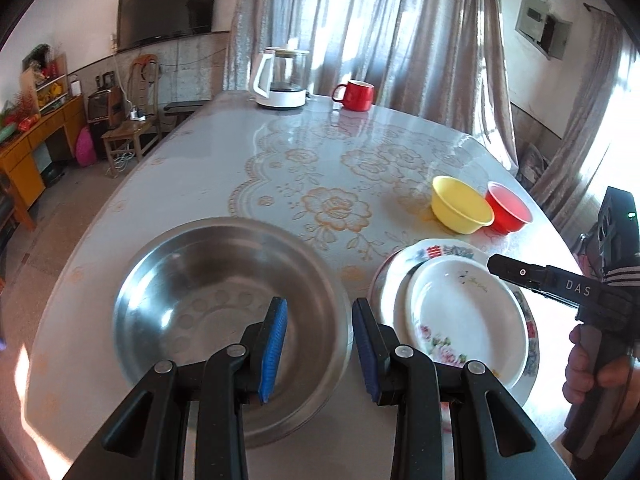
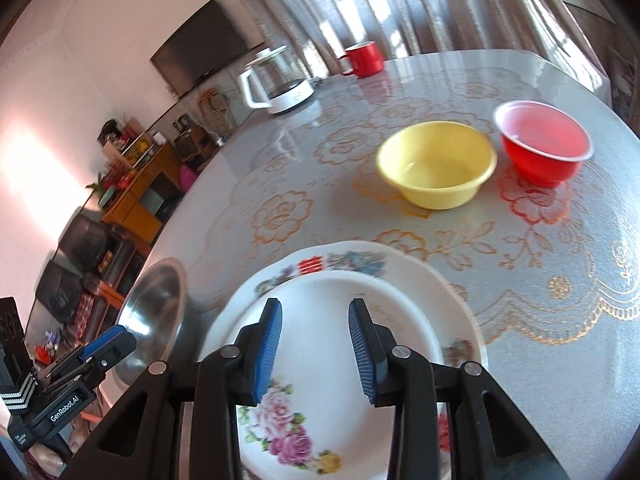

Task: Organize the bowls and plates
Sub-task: 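Move the left tool to the yellow bowl and grasp its rim, then lift the yellow bowl with the left tool and carry it over the steel basin, then lower the yellow bowl into the steel basin and open the left tool, then move the left tool over the plate stack toward the red bowl, then grasp the red bowl's rim with the left tool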

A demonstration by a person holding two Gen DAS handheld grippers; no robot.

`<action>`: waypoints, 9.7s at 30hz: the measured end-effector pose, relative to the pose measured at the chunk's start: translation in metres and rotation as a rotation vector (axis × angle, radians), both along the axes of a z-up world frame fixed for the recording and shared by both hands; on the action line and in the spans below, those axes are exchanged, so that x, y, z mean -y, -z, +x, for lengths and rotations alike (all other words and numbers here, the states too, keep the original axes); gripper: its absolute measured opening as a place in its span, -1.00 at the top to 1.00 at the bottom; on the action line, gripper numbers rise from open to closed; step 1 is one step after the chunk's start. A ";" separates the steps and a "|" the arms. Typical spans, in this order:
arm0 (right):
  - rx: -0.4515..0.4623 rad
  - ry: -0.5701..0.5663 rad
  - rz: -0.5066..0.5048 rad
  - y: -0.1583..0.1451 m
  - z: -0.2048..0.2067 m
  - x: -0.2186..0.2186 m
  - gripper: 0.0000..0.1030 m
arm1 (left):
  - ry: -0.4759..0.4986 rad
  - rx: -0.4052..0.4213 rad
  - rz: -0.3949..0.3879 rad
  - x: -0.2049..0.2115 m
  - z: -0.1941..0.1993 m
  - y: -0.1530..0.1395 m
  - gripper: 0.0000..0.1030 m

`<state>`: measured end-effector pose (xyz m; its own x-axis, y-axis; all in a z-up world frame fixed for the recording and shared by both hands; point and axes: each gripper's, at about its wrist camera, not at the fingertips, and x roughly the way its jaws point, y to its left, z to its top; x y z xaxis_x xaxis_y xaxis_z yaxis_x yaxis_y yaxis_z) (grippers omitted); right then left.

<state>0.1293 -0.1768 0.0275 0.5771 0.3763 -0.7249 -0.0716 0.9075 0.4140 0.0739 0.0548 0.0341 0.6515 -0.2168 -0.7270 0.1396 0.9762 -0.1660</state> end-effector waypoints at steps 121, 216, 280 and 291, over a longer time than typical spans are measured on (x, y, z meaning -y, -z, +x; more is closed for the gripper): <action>0.001 -0.169 -0.006 0.003 0.033 -0.092 0.70 | -0.028 0.001 -0.189 -0.015 0.016 -0.008 0.50; 0.051 -0.303 -0.015 0.003 -0.001 -0.156 0.28 | -0.227 -0.008 -0.123 -0.081 -0.031 0.016 0.05; 0.092 0.438 0.109 0.005 0.046 0.214 0.54 | 0.337 -0.111 -0.064 0.256 0.147 -0.002 0.27; 0.055 0.453 0.096 0.019 0.077 0.220 0.62 | 0.337 -0.182 -0.136 0.291 0.192 0.022 0.34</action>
